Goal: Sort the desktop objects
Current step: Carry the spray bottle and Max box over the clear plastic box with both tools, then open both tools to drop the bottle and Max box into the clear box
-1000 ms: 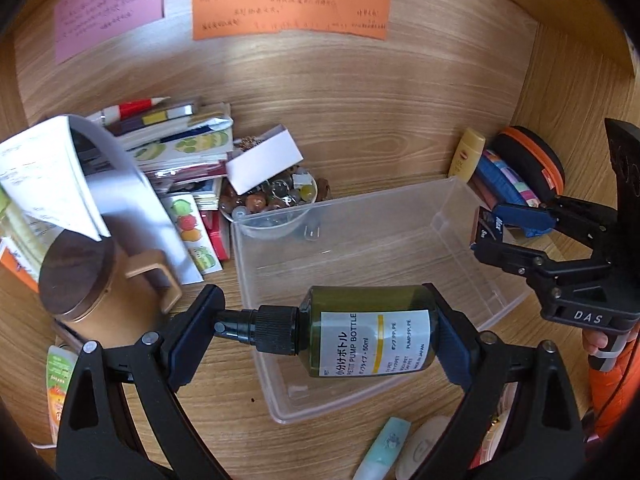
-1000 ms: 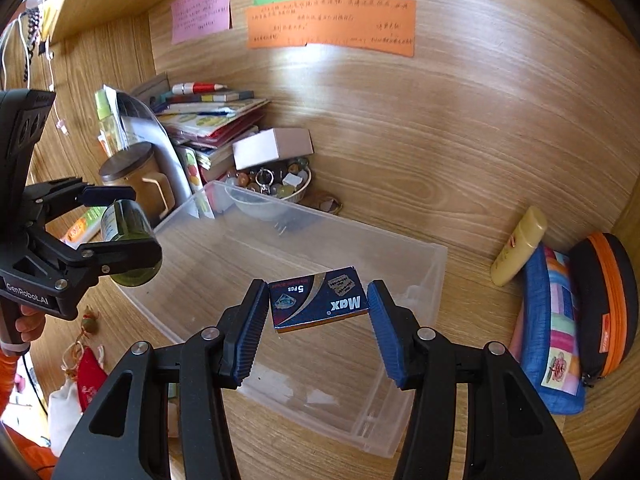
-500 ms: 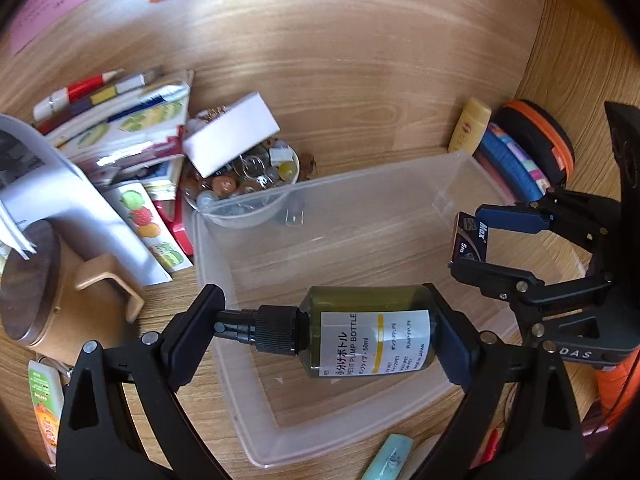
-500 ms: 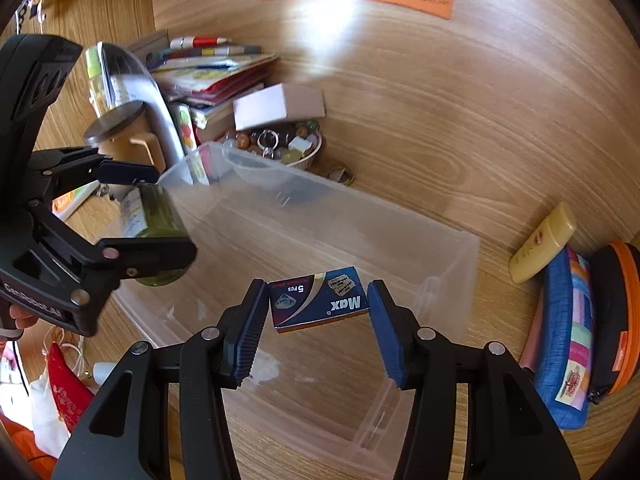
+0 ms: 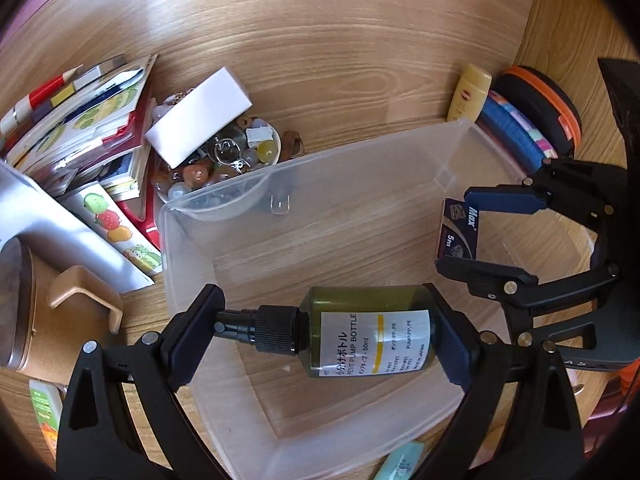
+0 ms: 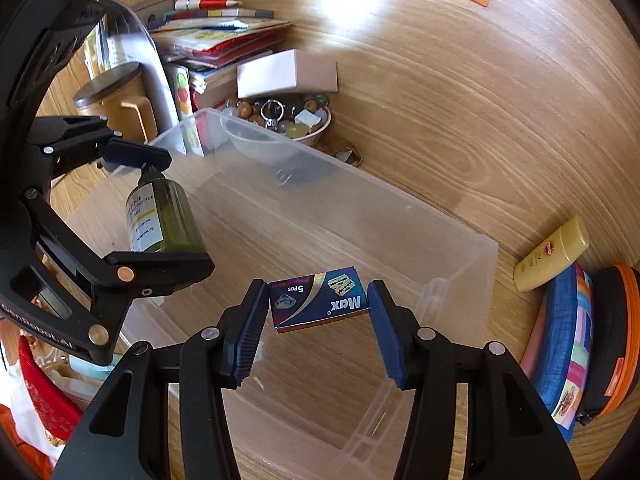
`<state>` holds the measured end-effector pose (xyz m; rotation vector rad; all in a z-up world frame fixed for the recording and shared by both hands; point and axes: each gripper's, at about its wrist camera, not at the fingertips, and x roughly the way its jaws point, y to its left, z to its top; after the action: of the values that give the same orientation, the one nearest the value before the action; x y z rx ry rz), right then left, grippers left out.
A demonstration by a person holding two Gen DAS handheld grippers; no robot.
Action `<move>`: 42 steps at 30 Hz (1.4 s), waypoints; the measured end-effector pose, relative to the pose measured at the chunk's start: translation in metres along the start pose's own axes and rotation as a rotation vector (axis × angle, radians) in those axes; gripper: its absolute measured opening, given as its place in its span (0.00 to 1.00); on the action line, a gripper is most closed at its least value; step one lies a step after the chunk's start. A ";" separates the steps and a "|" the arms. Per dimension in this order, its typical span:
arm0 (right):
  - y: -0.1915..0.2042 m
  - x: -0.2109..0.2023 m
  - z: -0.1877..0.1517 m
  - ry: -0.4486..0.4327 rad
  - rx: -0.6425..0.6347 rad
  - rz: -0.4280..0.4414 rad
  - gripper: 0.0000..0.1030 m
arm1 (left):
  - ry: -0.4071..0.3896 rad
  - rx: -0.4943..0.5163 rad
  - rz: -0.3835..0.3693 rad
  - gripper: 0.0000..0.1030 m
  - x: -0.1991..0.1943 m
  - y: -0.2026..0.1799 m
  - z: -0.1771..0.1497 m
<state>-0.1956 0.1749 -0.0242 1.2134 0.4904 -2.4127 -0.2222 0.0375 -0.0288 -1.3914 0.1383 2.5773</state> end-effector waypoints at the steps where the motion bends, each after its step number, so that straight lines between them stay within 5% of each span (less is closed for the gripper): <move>1: 0.000 0.002 0.000 0.006 -0.002 0.001 0.46 | 0.009 0.005 -0.001 0.93 0.002 -0.001 0.000; 20: 0.000 0.015 0.005 0.074 0.010 0.001 0.47 | 0.042 0.066 0.016 0.96 0.007 -0.003 0.005; 26: 0.000 0.013 0.007 0.065 -0.001 -0.052 0.60 | 0.046 0.069 0.014 0.96 0.005 0.000 0.008; 42: -0.009 -0.021 0.002 -0.016 0.006 -0.060 0.72 | 0.009 0.044 0.010 0.96 -0.025 0.008 0.003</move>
<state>-0.1895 0.1858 -0.0047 1.1973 0.5227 -2.4736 -0.2133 0.0265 -0.0064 -1.3902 0.2026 2.5599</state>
